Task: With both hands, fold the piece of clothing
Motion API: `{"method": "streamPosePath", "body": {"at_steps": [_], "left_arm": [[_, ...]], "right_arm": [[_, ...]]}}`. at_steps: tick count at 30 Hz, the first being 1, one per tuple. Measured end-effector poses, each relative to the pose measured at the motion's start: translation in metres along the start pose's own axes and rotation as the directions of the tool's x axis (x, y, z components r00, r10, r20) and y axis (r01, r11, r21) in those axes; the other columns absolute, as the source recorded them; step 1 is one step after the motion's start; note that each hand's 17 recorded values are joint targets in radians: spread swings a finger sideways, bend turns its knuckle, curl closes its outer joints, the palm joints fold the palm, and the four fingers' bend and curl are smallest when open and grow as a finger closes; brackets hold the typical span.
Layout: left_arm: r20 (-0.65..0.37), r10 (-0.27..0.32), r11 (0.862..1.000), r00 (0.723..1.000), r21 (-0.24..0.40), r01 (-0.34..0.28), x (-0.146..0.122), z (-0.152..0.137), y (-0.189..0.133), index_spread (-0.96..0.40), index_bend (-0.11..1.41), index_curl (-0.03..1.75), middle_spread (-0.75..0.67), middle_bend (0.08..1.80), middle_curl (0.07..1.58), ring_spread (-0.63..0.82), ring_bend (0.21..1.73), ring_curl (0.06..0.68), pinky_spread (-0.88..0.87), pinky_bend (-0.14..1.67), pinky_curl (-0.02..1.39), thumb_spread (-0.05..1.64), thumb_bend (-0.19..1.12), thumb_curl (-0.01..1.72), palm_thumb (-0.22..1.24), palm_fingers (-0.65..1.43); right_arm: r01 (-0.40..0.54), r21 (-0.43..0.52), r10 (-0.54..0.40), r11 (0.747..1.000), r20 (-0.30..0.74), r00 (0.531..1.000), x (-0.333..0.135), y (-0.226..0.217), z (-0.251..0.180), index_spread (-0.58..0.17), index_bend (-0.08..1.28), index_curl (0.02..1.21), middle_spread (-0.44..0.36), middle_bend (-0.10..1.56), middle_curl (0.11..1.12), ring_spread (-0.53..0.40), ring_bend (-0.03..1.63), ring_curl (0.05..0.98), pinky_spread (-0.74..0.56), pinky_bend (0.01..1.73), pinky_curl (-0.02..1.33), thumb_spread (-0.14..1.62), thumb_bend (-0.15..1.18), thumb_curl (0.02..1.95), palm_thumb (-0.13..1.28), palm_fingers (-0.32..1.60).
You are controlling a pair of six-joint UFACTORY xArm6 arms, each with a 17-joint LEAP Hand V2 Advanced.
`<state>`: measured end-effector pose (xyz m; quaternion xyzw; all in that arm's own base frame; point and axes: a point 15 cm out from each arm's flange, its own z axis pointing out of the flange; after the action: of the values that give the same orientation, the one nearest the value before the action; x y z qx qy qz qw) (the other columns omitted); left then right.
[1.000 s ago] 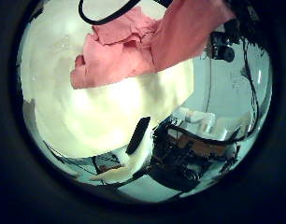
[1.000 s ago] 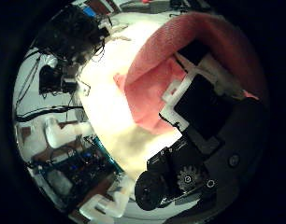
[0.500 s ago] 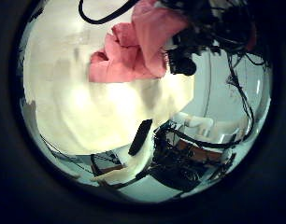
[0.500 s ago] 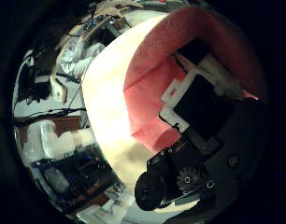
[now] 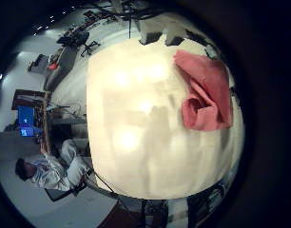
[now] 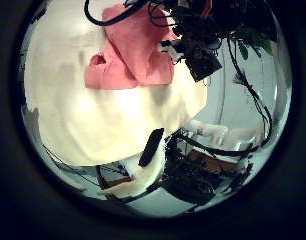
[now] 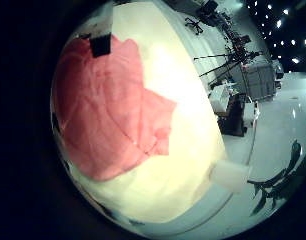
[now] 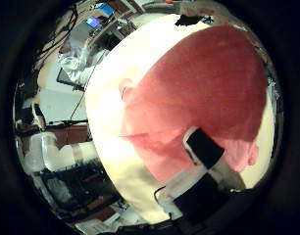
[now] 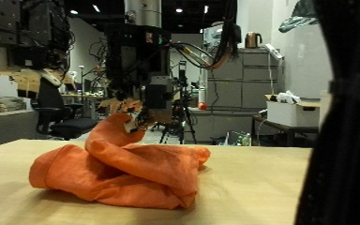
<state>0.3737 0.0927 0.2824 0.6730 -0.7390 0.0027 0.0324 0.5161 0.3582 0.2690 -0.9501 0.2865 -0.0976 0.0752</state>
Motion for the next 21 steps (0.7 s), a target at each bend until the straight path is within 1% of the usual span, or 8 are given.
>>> {"method": "streamPosePath", "body": {"at_steps": [2,5,7,11,13,16,20,21], "left_arm": [[-0.001,0.003,1.000,1.000,0.000,-0.003,0.002,0.000,0.000,0.06,0.14,0.24,0.36,0.18,0.27,0.54,0.41,0.237,0.49,0.28,0.33,1.02,-0.02,0.28,0.22,-0.05],[-0.001,0.006,1.000,1.000,-0.004,-0.006,0.004,0.002,0.003,0.07,0.14,0.24,0.36,0.18,0.27,0.54,0.41,0.237,0.49,0.28,0.33,1.02,-0.02,0.29,0.22,-0.05],[-0.003,0.013,1.000,1.000,-0.003,-0.013,0.008,0.001,0.002,0.07,0.14,0.24,0.36,0.18,0.27,0.54,0.41,0.237,0.49,0.28,0.33,1.02,-0.02,0.29,0.22,-0.05],[-0.012,0.040,0.999,0.999,0.003,-0.040,0.022,0.000,-0.003,0.07,0.15,0.24,0.36,0.18,0.27,0.54,0.41,0.238,0.49,0.28,0.32,1.02,-0.02,0.29,0.22,-0.04],[-0.021,0.061,0.998,0.998,0.006,-0.061,0.034,-0.001,-0.005,0.07,0.14,0.24,0.36,0.18,0.27,0.54,0.41,0.237,0.49,0.28,0.33,1.02,-0.02,0.29,0.22,-0.04],[-0.032,0.111,0.994,0.993,-0.001,-0.111,0.059,0.000,-0.007,0.07,0.15,0.24,0.35,0.18,0.27,0.54,0.41,0.238,0.49,0.28,0.33,1.03,-0.02,0.29,0.23,-0.04],[-0.032,0.166,0.986,0.986,-0.002,-0.167,0.089,0.003,-0.012,0.07,0.15,0.25,0.34,0.18,0.27,0.53,0.42,0.239,0.48,0.28,0.33,1.05,-0.02,0.28,0.23,-0.04],[-0.032,0.186,0.982,0.982,-0.013,-0.187,0.099,0.008,-0.013,0.07,0.15,0.25,0.34,0.18,0.27,0.53,0.42,0.239,0.48,0.28,0.33,1.06,-0.02,0.28,0.23,-0.04]], "right_arm": [[-0.006,0.025,0.006,1.000,-0.006,1.000,0.004,-0.004,-0.012,-0.386,0.29,0.52,-0.098,0.42,0.50,-0.102,0.82,0.398,0.00,0.88,0.53,1.17,-0.02,0.57,0.81,-0.02],[-0.041,0.088,0.042,0.995,-0.007,0.999,0.018,-0.009,-0.047,-0.380,0.26,0.49,-0.081,0.37,0.46,-0.069,0.78,0.371,0.09,0.84,0.50,1.15,-0.01,0.56,0.84,0.02],[-0.079,0.125,0.080,0.989,-0.004,0.997,0.037,-0.005,-0.068,-0.379,0.25,0.47,-0.070,0.37,0.45,-0.056,0.75,0.354,0.14,0.81,0.48,1.14,0.01,0.57,0.91,0.06],[-0.149,0.176,0.150,0.973,0.008,0.989,0.064,0.005,-0.099,-0.378,0.27,0.46,-0.106,0.39,0.44,-0.063,0.72,0.331,0.19,0.71,0.43,1.13,0.07,0.63,1.05,0.18],[-0.207,0.209,0.211,0.956,0.006,0.978,0.089,0.018,-0.122,-0.379,0.27,0.45,-0.109,0.40,0.43,-0.070,0.71,0.322,0.20,0.68,0.41,1.13,0.09,0.65,1.08,0.21],[-0.260,0.237,0.266,0.936,0.004,0.964,0.106,0.031,-0.146,-0.374,0.27,0.45,-0.109,0.42,0.43,-0.075,0.68,0.307,0.20,0.63,0.38,1.13,0.10,0.70,1.12,0.26],[-0.330,0.207,0.338,0.921,-0.002,0.941,0.131,0.069,-0.162,-0.372,0.27,0.45,-0.091,0.40,0.42,-0.069,0.64,0.290,0.21,0.58,0.36,1.14,0.09,0.73,1.11,0.25],[-0.343,0.187,0.348,0.921,0.002,0.937,0.133,0.078,-0.162,-0.364,0.27,0.45,-0.082,0.40,0.42,-0.050,0.61,0.284,0.22,0.56,0.35,1.15,0.06,0.73,1.06,0.22]]}}
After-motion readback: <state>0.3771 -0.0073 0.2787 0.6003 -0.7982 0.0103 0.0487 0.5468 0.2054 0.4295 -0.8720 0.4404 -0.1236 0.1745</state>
